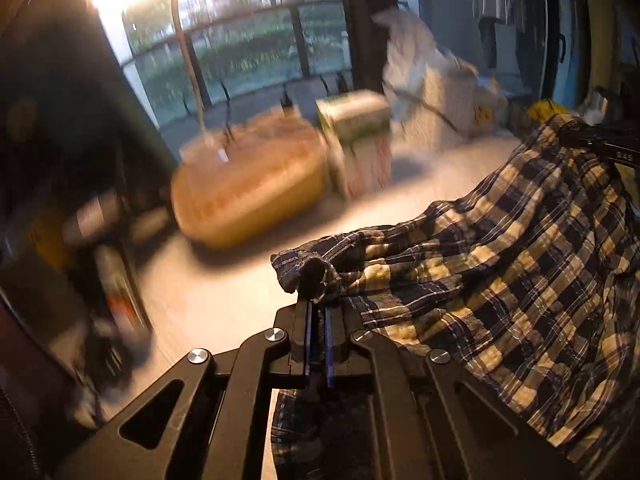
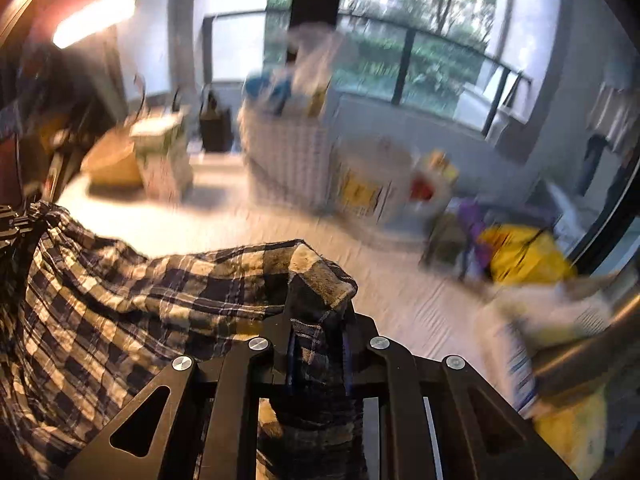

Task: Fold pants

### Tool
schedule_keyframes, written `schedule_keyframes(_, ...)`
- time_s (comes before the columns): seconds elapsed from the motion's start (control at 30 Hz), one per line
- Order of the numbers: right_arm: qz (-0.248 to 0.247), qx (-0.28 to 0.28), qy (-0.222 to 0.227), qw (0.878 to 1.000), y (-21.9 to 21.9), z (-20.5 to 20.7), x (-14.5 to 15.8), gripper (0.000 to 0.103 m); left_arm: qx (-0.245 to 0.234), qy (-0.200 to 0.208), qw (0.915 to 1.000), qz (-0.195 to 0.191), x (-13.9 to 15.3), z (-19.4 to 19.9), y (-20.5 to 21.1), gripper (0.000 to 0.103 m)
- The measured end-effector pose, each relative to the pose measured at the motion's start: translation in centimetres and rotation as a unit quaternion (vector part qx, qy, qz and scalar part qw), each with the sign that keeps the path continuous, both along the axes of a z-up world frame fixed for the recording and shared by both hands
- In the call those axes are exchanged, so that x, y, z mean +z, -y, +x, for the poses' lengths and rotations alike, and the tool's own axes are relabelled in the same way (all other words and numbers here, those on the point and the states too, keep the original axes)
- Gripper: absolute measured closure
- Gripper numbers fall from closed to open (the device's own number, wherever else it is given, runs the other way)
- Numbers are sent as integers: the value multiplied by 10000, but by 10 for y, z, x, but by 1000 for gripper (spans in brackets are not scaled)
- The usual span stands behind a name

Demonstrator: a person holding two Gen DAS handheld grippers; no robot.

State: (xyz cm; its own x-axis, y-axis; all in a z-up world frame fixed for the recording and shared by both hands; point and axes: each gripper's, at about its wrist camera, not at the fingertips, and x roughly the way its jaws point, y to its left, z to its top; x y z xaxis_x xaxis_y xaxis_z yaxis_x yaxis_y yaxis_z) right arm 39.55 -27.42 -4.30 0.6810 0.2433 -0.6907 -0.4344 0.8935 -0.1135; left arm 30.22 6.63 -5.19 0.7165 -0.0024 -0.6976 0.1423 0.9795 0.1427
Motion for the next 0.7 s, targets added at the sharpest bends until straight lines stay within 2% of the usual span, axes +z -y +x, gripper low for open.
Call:
schedule_keyframes(0.1,135,-201,312,9992,2,14,25,86,52,250,9996,70,20,22,-9,99)
schedule_keyframes(0.2,192,-285,378,9987,0,28,31,86,168,153,9997,-16,23,50,-22,93)
schedule_keyframes(0.27,152,-349,311,9988,-2,39,25,86,351,99,9993,-30,18,63,-29,93)
schedule_keyframes(0.3,50,-463,273,9985,-3,48,16,86,480,24,9988,17,15,67,-34,87)
schedule_keyframes(0.37,-101,-577,85,9982,-3,61,-2,84,592,-131,9980,-156,13,59,-45,74)
schedule_keyframes(0.43,-108,-626,-237,9977,-2,68,-15,69,591,-171,9975,-336,17,43,-46,66)
schedule_keyframes(0.5,-13,-610,-140,9980,5,56,-12,32,524,-166,9981,-292,21,21,-40,53)
schedule_keyframes(0.53,11,-597,-82,9982,9,48,-10,28,452,-199,9980,-389,23,5,-37,50)
schedule_keyframes(0.6,45,-567,-11,9984,22,28,-1,27,317,-344,9962,-740,18,-18,-36,38)
schedule_keyframes(0.7,161,-576,-54,9982,41,-6,4,27,342,-639,9912,-1108,4,-51,-32,36)
